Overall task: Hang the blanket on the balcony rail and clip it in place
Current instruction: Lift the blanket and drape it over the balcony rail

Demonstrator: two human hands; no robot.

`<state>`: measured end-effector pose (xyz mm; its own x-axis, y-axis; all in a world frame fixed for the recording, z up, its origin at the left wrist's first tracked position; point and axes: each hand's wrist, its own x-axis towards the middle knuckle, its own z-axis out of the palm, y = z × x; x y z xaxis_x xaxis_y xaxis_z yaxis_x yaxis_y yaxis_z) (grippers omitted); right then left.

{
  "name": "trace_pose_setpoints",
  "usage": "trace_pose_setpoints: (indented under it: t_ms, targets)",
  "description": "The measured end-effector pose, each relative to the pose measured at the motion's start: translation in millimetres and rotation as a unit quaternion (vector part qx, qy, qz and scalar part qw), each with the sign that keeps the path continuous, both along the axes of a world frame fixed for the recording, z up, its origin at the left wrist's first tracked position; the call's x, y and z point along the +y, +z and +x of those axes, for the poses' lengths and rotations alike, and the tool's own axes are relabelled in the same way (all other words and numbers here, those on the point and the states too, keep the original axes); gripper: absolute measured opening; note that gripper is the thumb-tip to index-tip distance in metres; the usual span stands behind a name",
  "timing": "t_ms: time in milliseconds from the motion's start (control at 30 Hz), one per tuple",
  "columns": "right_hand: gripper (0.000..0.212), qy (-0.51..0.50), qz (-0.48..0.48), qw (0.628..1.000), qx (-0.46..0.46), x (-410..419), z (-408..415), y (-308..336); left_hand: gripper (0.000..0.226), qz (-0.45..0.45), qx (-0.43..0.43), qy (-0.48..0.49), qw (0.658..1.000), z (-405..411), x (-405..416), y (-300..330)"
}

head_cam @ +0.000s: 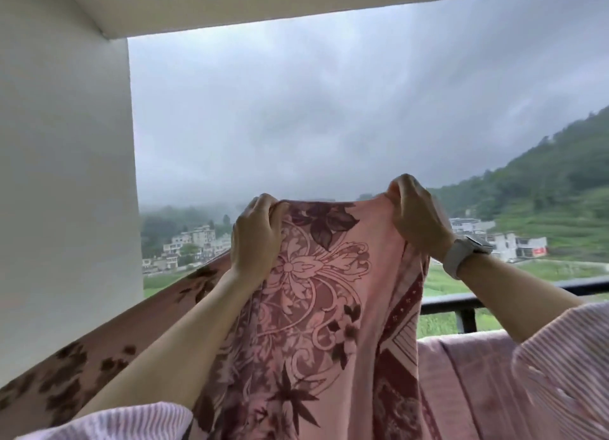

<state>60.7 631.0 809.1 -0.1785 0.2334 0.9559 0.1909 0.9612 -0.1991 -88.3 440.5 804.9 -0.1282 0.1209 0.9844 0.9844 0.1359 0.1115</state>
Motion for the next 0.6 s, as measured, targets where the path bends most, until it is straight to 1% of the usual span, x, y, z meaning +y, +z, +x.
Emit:
trace_pose_setpoints:
  t_ms: [100, 267, 300, 367, 400, 467, 567, 600]
  targets:
    - [0.008, -0.022, -0.003, 1.0, -0.005, 46.3, 43.3, -2.8, 0.022, -0.014, 0.01, -0.019, 1.0, 39.3, 49.7, -3.8]
    - [0.01, -0.111, -0.023, 0.994, 0.002, 125.1, 124.9, 7.2, 0.019, -0.038, 0.003, -0.063, 0.997, 116.1, 140.1, 4.9]
    - [0.012, -0.128, -0.038, 0.991, 0.0, 138.8, 138.3, 3.7, 0.019, -0.055, -0.002, -0.069, 0.996, 127.6, 157.2, 1.4]
    - [0.014, -0.144, -0.073, 0.987, -0.019, 162.7, 155.4, -13.4, 0.019, -0.118, -0.013, -0.057, 0.991, 140.9, 184.7, -14.6]
    - [0.014, -0.133, -0.086, 0.987, -0.037, 172.5, 158.8, -26.0, 0.018, -0.153, -0.021, -0.037, 0.987, 142.8, 193.0, -25.5]
    - [0.011, -0.08, -0.1, 0.988, -0.084, 183.3, 159.3, -53.3, 0.019, -0.206, -0.051, 0.005, 0.977, 141.0, 196.8, -49.2]
    - [0.01, 0.001, -0.106, 0.983, -0.153, 180.3, 161.1, -79.3, 0.018, -0.247, -0.095, 0.061, 0.963, 142.8, 188.0, -80.0]
    - [0.012, 0.028, -0.107, 0.978, -0.176, 174.9, 165.0, -84.7, 0.02, -0.255, -0.101, 0.057, 0.96, 145.8, 185.5, -87.7]
